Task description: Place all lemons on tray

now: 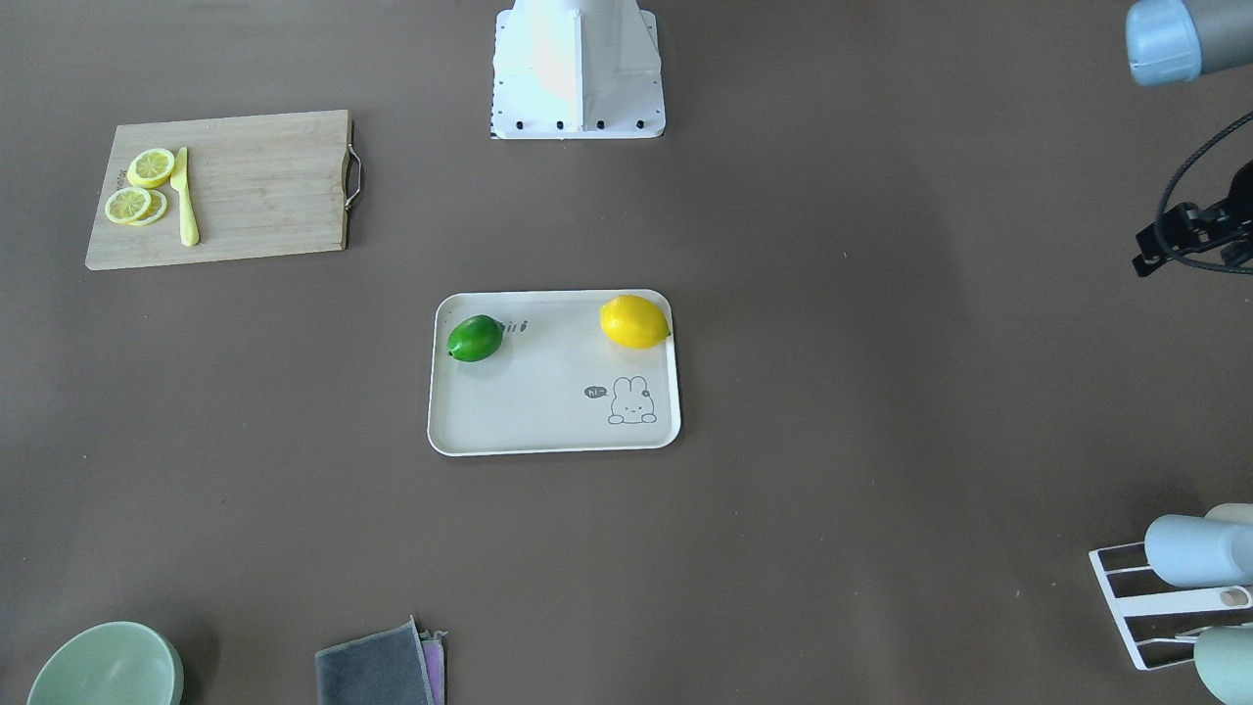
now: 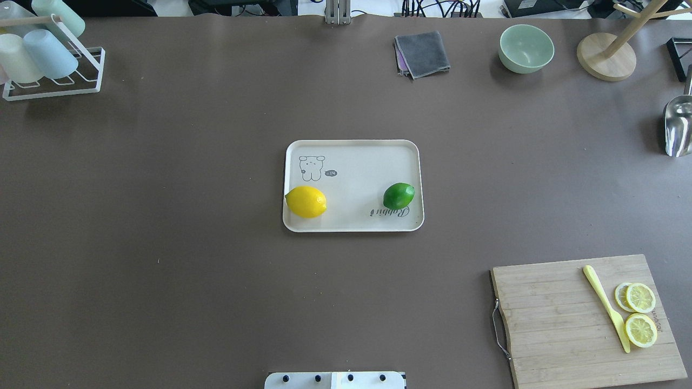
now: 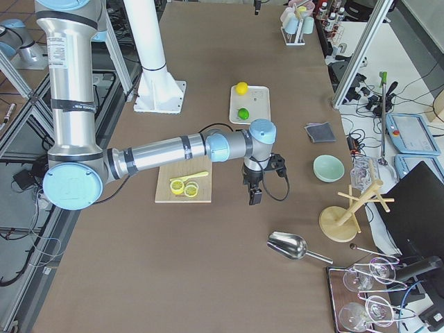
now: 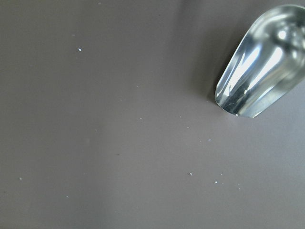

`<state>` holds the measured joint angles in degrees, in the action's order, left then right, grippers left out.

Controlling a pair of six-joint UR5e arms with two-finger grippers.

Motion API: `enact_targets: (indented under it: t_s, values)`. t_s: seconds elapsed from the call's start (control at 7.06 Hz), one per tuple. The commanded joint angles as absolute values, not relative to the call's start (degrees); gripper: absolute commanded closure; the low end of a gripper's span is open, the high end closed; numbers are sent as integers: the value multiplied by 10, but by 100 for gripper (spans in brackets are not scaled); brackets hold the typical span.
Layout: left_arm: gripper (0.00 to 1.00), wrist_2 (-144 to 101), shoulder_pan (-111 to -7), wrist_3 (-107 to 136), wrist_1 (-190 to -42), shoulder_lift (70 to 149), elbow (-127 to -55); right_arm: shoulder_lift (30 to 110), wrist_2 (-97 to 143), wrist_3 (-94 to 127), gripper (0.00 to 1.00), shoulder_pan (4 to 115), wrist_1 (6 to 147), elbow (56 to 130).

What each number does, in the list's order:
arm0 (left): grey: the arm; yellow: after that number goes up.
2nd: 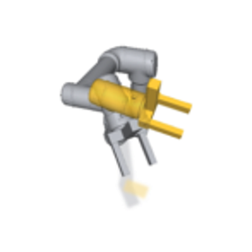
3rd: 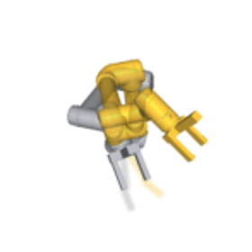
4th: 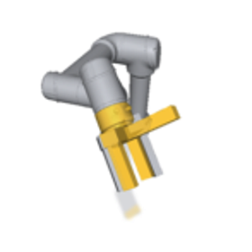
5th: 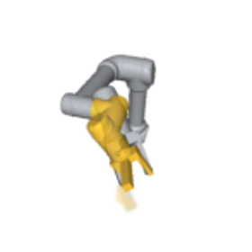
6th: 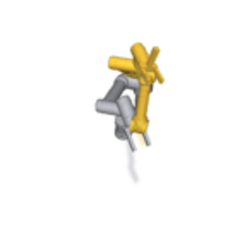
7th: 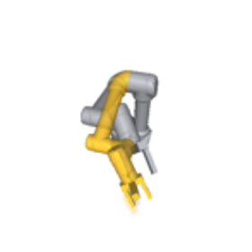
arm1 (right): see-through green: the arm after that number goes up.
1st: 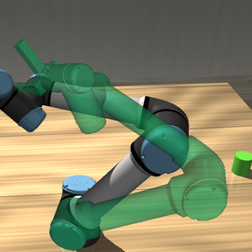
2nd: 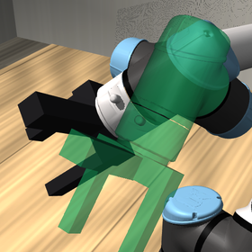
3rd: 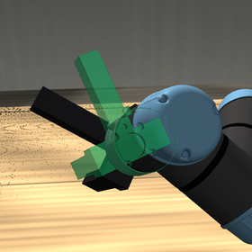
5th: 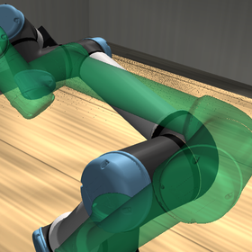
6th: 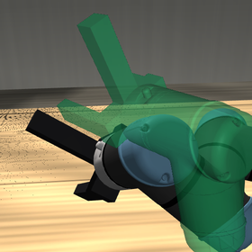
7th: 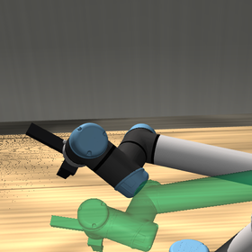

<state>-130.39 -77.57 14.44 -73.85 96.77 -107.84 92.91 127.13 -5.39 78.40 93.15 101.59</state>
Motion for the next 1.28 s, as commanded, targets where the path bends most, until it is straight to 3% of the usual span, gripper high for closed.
enact_targets:
  t_s: [0.0, 0.28, 1.13]
  values:
    - [2, -1313, -859, 17, -746, 921, -1039, 969, 1279, -140, 0, 838, 931, 1003]
    - [2, -1314, -894, -1, -814, 837, -1040, 993, 1284, -191, 0, 873, 936, 1003]
    - [2, -1373, -933, -4, -823, 825, -995, 1002, 1318, -193, 0, 907, 962, 1005]
